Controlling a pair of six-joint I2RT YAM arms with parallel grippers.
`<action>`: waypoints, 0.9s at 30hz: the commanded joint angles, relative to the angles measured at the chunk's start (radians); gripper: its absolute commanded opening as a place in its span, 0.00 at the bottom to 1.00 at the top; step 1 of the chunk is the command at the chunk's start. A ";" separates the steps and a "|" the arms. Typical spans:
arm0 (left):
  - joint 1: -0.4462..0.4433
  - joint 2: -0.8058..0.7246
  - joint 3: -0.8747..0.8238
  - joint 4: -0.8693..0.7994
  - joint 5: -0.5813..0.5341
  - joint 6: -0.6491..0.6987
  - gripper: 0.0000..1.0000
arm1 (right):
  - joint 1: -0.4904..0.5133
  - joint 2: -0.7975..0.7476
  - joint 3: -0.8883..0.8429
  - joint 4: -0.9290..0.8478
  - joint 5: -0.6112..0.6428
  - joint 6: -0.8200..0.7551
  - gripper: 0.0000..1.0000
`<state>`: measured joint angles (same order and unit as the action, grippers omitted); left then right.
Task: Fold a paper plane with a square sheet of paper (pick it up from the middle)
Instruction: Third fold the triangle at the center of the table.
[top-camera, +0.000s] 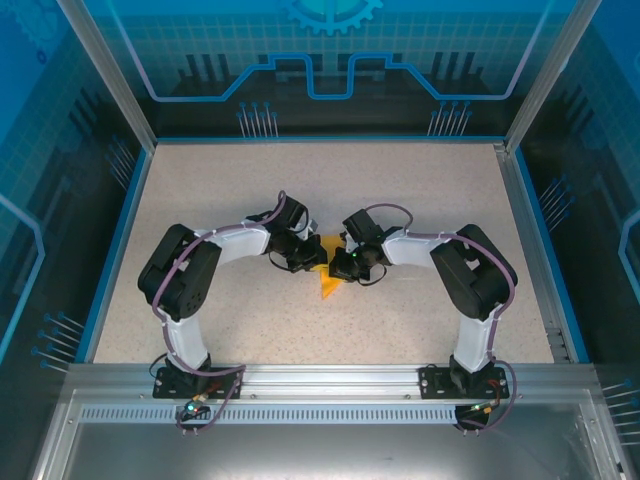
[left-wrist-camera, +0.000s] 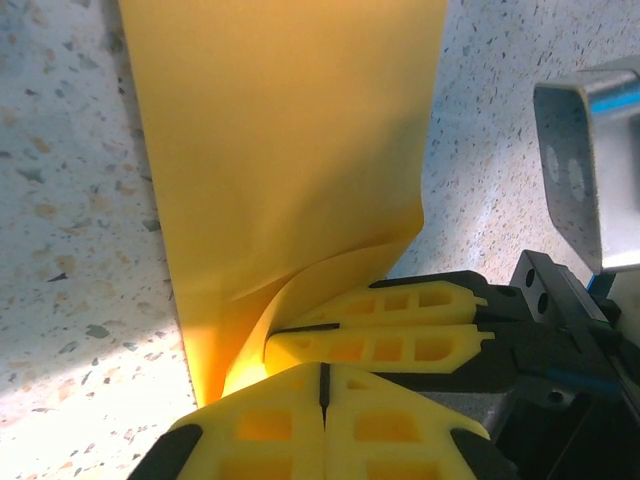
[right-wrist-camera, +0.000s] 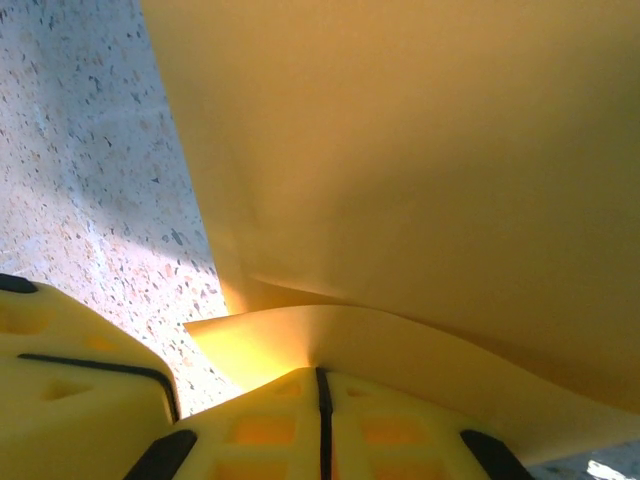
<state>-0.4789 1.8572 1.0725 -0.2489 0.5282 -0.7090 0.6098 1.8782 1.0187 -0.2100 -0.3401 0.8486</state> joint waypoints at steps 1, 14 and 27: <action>-0.012 0.052 -0.012 -0.049 -0.079 -0.013 0.03 | 0.001 0.042 -0.023 -0.097 0.071 0.002 0.09; -0.012 -0.028 -0.029 -0.024 -0.095 -0.029 0.04 | -0.001 0.053 -0.022 -0.100 0.072 0.005 0.09; -0.021 0.033 -0.025 0.000 -0.030 -0.029 0.04 | -0.003 0.055 -0.017 -0.105 0.072 0.003 0.09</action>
<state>-0.4904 1.8542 1.0565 -0.2337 0.4721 -0.7349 0.6098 1.8782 1.0210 -0.2123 -0.3405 0.8555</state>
